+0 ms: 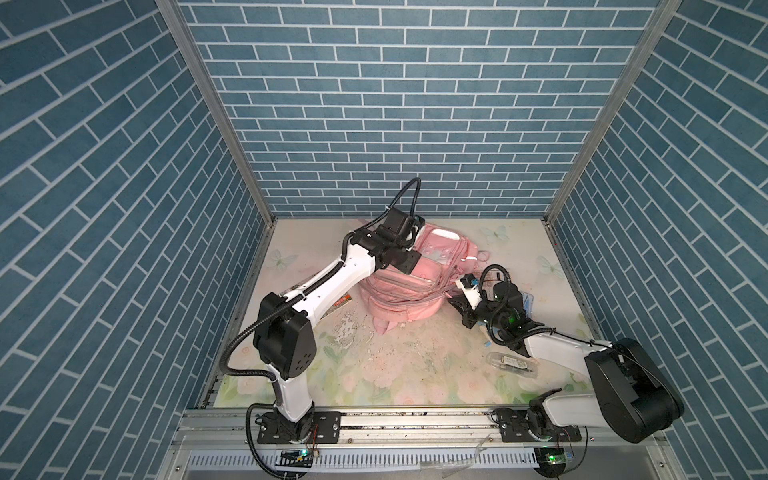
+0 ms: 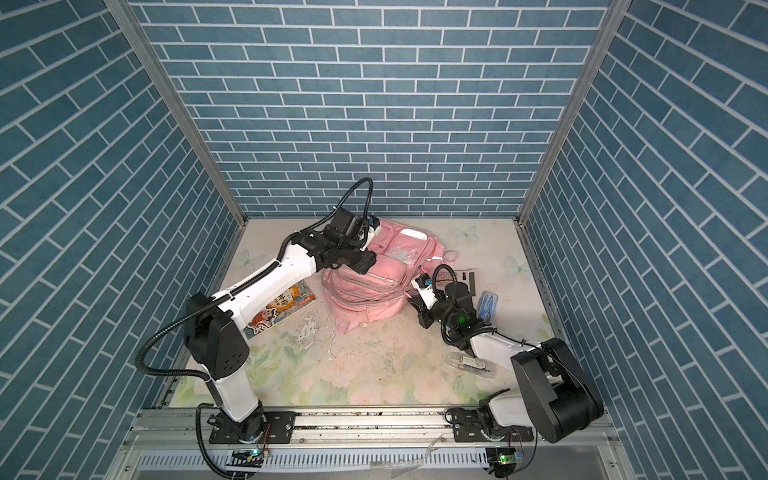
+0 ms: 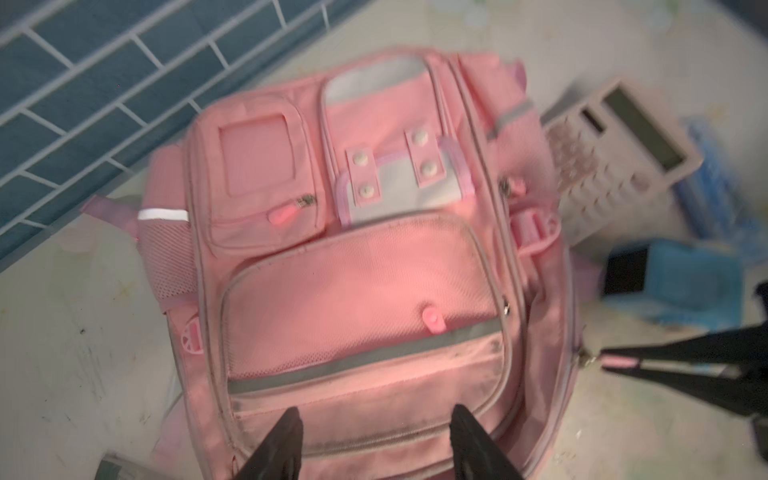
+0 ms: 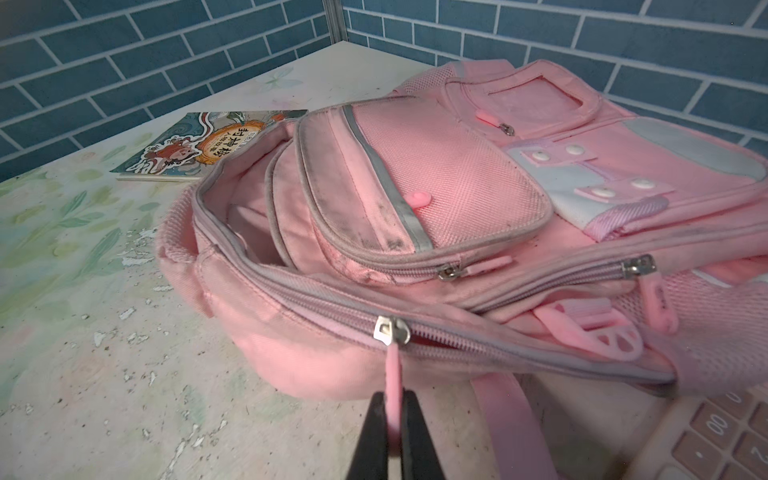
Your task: Pack the student bag
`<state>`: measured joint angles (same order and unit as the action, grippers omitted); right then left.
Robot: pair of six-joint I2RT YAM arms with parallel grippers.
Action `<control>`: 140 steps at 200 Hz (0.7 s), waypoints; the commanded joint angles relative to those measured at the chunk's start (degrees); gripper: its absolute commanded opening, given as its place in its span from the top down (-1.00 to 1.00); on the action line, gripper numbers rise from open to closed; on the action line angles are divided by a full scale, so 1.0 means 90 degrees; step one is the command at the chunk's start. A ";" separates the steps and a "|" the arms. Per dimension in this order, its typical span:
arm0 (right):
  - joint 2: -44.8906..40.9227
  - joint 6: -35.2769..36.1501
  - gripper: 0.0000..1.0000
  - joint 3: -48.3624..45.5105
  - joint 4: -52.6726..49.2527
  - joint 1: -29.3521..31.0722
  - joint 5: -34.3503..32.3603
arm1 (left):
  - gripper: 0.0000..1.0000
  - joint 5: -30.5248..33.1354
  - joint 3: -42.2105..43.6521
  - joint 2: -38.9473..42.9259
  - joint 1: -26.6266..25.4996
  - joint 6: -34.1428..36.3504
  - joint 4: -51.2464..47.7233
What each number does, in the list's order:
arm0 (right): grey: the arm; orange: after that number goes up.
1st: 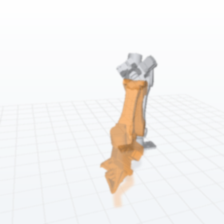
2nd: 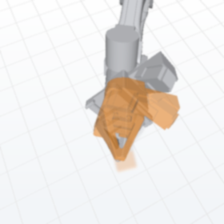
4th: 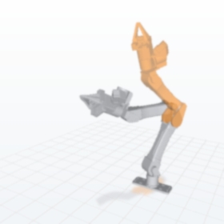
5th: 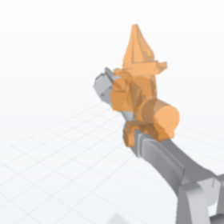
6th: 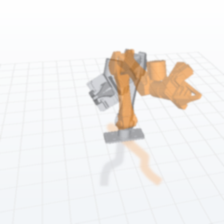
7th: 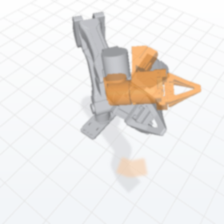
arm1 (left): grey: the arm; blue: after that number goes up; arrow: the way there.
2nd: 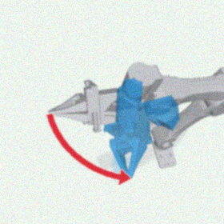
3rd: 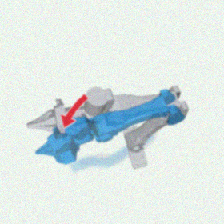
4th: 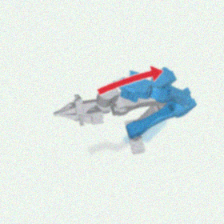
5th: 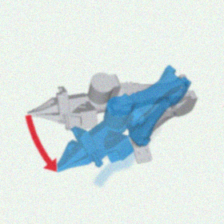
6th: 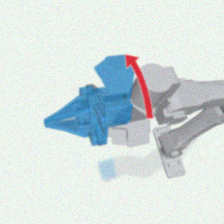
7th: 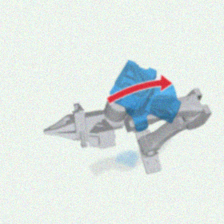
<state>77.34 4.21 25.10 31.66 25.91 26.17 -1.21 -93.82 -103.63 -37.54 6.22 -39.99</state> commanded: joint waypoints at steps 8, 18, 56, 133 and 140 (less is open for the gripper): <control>-0.0088 -0.0065 1.00 -0.0026 0.0144 -0.0009 0.0178 | -0.17 0.0191 0.0539 0.0109 -0.0258 0.1469 0.0119; -0.0084 -0.0033 1.00 -0.0001 0.0047 -0.0015 0.0201 | -0.17 -0.0035 0.0654 0.0112 -0.0282 0.1618 0.0206; -0.0143 0.0032 1.00 0.0021 -0.0165 -0.0015 0.0227 | -0.17 -0.0067 0.1557 0.0249 -0.0613 0.2432 0.1061; -0.0015 -0.0019 1.00 0.0091 -0.0196 -0.0017 0.0441 | -0.20 0.0448 0.2427 0.0160 -0.0720 0.2425 0.2763; -0.0006 -0.0030 1.00 0.0107 -0.0212 -0.0020 0.0451 | -0.20 0.0419 0.2475 0.0134 -0.0716 0.2406 0.2859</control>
<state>77.34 4.25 25.08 28.18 25.89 27.31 0.91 -72.75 -102.65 -43.79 26.55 -20.45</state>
